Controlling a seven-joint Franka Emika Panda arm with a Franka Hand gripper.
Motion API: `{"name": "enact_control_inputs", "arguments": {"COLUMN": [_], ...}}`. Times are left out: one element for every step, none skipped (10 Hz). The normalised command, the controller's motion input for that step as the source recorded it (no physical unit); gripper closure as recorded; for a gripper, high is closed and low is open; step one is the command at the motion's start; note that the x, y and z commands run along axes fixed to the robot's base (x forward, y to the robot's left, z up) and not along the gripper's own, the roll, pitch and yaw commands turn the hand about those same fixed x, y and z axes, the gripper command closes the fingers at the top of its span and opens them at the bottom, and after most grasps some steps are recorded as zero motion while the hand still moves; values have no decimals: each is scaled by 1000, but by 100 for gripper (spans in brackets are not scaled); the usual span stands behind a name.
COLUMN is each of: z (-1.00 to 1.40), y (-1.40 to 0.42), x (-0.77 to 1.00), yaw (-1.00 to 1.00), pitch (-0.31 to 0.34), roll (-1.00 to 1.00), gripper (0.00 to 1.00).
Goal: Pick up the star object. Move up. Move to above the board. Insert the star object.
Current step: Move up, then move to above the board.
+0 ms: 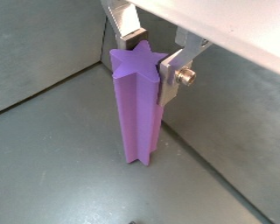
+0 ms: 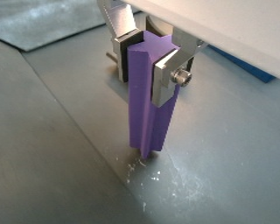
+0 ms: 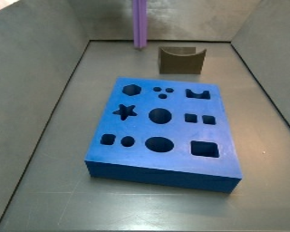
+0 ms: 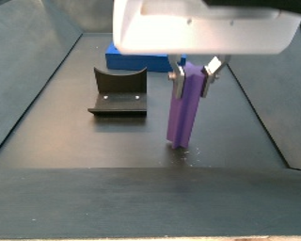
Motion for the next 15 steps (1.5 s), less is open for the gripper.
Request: {"name": "enact_control_inputs", "arguments": {"z": [794, 601, 436, 323, 1000, 1000, 1000, 1000, 880, 645, 478, 260, 103, 89, 97], "y": [-42, -21, -13, -9, 611, 627, 586, 511, 383, 208, 122, 63, -1000, -1000, -1000], "x": [36, 21, 18, 20, 359, 361, 314, 276, 209, 114, 62, 14, -68, -64, -66], "yaw": [-1, 8, 11, 13, 157, 142, 83, 28, -10, -38, -44, -52, -752, -697, -476], "pitch": [-5, 15, 28, 35, -342, -306, -207, -129, -67, -3, 9, 2, 778, 725, 570], "roll": [-10, -32, -50, -61, -106, -127, -169, -199, -207, -193, -177, -167, 3, 34, 102], "gripper": [100, 100, 100, 100, 100, 100, 100, 100, 100, 100, 100, 100, 100, 100, 100]}}
